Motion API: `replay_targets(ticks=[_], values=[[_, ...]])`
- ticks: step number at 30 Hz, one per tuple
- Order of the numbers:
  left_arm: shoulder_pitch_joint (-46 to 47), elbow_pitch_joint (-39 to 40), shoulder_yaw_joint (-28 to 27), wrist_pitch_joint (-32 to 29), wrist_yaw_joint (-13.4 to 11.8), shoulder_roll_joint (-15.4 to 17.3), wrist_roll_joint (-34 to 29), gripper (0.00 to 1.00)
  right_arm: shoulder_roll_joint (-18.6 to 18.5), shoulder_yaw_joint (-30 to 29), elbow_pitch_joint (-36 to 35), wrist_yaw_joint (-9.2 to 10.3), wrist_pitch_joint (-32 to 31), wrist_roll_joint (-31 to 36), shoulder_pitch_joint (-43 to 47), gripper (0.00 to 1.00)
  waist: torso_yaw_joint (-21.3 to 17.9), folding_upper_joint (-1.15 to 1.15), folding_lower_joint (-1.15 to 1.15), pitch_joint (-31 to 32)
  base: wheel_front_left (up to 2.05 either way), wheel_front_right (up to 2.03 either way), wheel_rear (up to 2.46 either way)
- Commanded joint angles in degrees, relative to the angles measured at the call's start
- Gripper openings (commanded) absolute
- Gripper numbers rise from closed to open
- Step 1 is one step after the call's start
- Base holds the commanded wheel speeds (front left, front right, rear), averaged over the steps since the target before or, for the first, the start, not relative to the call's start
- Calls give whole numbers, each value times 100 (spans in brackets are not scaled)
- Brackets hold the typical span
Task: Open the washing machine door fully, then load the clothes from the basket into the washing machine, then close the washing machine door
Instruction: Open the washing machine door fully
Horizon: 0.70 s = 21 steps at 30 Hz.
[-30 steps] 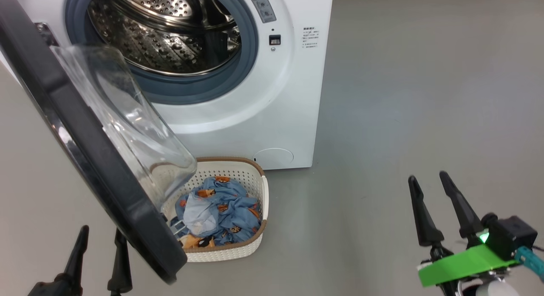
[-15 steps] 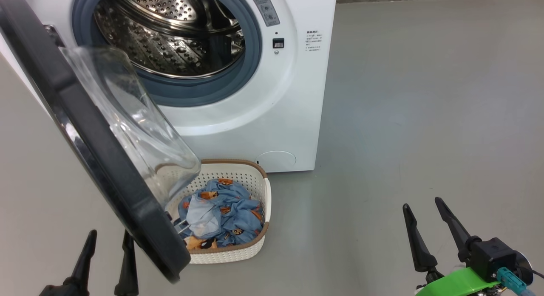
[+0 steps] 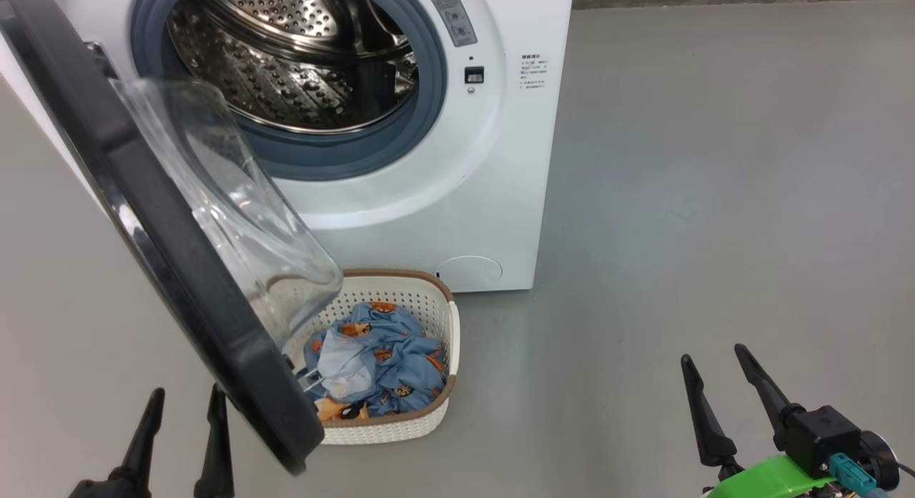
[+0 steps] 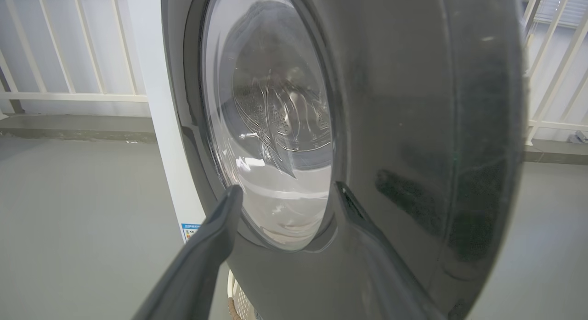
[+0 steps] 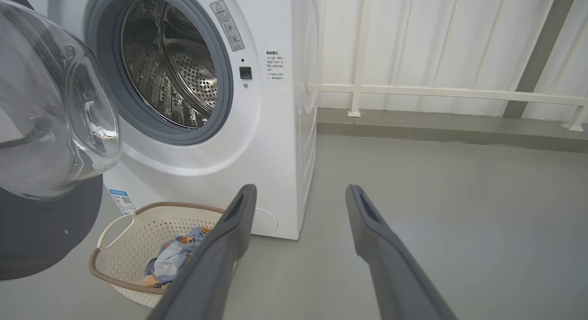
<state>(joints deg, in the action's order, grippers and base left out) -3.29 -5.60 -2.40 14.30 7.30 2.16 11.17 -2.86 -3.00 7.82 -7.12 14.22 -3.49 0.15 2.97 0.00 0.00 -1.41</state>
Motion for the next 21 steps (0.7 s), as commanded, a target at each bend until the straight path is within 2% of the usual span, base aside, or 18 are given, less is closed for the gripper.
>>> replay_targets(ticks=[1, 6, 7, 8, 16, 21], values=[[90, 108, -179, 70, -25, 72, -71, 100, -7, 98, -112, -36, 25, 52, -80, 100, 1, 0, 0, 8, 0, 0, 0], [83, 85, -185, 70, -24, 72, -62, 100, -4, 81, -93, -36, 22, 49, -77, 100, 9, 0, 0, 23, 0, 0, 0], [80, 68, -190, 70, -26, 72, -25, 97, -4, 81, -96, -36, 23, 44, -80, 100, 9, 0, 0, 21, 0, 0, 0], [81, 62, -199, 70, -30, 72, 2, 0, -3, 82, -96, -36, 24, 39, -83, 100, 8, 0, 0, 24, 0, 0, 0], [112, 185, -248, 70, -22, 72, -13, 0, -3, 72, -94, -36, 33, 1, -76, 100, 26, 0, 0, 41, 0, 0, 0], [264, 926, -445, 70, -16, 72, -14, 0, -2, 78, -93, -36, 41, -18, -75, 100, 33, 0, 0, 44, 0, 0, 0]])
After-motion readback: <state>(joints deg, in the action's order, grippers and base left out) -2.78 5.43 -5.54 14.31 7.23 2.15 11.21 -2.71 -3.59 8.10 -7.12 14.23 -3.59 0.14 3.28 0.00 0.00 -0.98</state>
